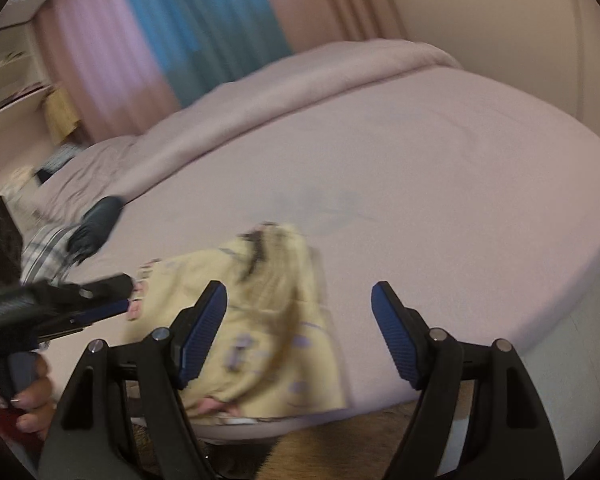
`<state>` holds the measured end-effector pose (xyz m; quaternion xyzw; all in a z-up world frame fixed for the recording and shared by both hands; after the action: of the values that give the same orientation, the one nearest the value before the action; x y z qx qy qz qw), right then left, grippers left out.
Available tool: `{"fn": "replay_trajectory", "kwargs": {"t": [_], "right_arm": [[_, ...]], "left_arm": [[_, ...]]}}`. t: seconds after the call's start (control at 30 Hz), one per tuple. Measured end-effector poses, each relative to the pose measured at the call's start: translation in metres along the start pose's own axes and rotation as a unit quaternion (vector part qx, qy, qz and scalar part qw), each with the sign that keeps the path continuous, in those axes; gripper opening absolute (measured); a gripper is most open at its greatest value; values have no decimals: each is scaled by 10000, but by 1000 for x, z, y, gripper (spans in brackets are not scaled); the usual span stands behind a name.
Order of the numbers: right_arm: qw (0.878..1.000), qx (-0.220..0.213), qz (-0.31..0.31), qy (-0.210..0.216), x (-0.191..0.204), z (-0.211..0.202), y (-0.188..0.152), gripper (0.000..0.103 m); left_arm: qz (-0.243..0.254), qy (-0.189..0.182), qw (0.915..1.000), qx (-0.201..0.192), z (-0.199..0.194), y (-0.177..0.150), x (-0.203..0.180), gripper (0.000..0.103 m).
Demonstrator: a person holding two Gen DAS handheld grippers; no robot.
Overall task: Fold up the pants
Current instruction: 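Fold the waistband over toward the leg hems with the left gripper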
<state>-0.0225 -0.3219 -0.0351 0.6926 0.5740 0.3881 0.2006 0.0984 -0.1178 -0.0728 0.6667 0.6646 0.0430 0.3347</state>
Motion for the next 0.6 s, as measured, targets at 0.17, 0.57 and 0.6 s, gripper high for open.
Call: {"fn": "replay_trajectory", "kwargs": {"t": [0.17, 0.57, 0.6], "right_arm": [[9963, 291, -651, 477, 51, 26, -15, 41], [9930, 1161, -21, 234, -8, 59, -67, 19], [9925, 1202, 14, 244, -10, 56, -68, 19]], "left_arm": [[90, 357, 9993, 24, 10, -29, 27, 21], [-317, 247, 9987, 311, 11, -62, 72, 13], [-339, 266, 9986, 298, 8, -61, 73, 13]]}}
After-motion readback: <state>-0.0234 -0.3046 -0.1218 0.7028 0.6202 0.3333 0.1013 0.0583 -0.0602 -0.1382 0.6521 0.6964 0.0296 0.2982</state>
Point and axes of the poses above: each gripper's, at about its wrist camera, not at the fingertips, and z roughly the way its jaws point, x to its left, y to its top, the point moved 7 cm from there along z, roughly the way its jaws point, and after that the axes turned 1 degree about x, right-handed, at the moved point
